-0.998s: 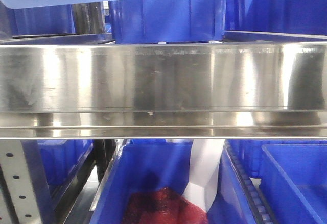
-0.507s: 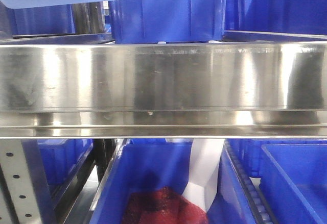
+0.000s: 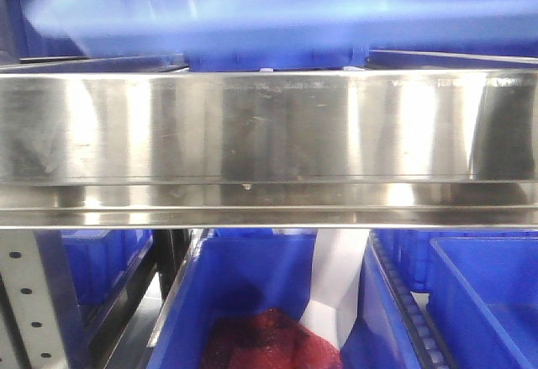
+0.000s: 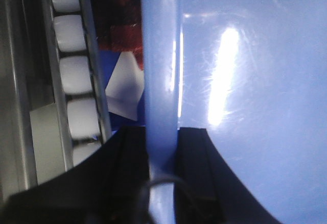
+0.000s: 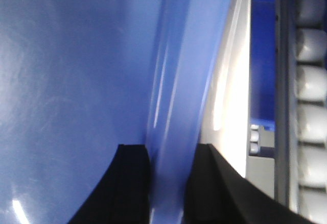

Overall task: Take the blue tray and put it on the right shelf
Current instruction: 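Lower the tray onto the upper shelf and open both grippers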

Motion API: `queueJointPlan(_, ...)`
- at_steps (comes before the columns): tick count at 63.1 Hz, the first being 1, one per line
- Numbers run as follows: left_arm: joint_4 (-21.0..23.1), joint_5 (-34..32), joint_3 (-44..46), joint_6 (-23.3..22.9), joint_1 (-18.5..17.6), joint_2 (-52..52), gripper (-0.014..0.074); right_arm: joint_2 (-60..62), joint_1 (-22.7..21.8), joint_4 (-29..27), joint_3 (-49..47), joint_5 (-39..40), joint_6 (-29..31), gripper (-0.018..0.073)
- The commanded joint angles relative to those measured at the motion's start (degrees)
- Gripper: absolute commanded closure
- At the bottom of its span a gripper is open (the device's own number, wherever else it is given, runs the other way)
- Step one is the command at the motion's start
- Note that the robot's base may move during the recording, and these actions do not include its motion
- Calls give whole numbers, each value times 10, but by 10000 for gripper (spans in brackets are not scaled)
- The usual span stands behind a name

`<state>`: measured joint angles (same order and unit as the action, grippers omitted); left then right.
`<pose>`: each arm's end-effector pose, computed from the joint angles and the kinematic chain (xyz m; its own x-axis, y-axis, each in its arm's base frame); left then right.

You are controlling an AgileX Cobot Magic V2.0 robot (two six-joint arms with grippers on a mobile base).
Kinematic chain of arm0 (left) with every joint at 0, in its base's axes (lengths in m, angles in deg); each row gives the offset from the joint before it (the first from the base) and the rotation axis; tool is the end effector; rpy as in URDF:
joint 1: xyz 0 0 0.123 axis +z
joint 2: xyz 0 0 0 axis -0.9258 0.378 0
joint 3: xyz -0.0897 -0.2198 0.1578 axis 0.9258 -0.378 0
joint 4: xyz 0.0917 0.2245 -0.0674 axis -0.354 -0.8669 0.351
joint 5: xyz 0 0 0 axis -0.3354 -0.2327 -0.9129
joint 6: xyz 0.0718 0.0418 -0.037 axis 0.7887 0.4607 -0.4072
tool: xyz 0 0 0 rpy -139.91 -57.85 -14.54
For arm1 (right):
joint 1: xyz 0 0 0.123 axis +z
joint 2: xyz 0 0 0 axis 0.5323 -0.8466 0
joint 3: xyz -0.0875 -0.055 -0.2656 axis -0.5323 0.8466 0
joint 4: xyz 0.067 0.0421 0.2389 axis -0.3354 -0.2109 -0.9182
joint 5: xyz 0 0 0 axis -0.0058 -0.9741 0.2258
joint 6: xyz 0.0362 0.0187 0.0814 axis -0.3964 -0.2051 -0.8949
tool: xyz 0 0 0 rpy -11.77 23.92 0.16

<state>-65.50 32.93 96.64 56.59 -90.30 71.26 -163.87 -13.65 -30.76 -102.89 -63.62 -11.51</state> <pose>0.3282 -0.1545 0.3623 -0.9051 0.1174 -0.4086 0.2438 0.9307 -0.2728 0.3013 0.0947 0.3736 -0.8812 -0.0107 -0.4726 -0.0517 0.9959 0.0738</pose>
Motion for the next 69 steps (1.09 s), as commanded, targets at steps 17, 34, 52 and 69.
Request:
queueJointPlan(17, -3, -16, 33, 19, -3, 23, 495, -28, -1, -15, -21, 76, 41, 399)
queueJointPlan(34, -23, -20, 33, 19, -3, 23, 83, -29, -2, -3, -21, 81, 44, -78)
queueJointPlan(52, -25, 8, 40, 19, -1, 0, 51, 3, -2, -2, -21, 80, 44, -62)
queueJointPlan(69, -66, -55, -7, 19, -52, -156, 288, 144, -2, -2, 13, 84, 49, 214)
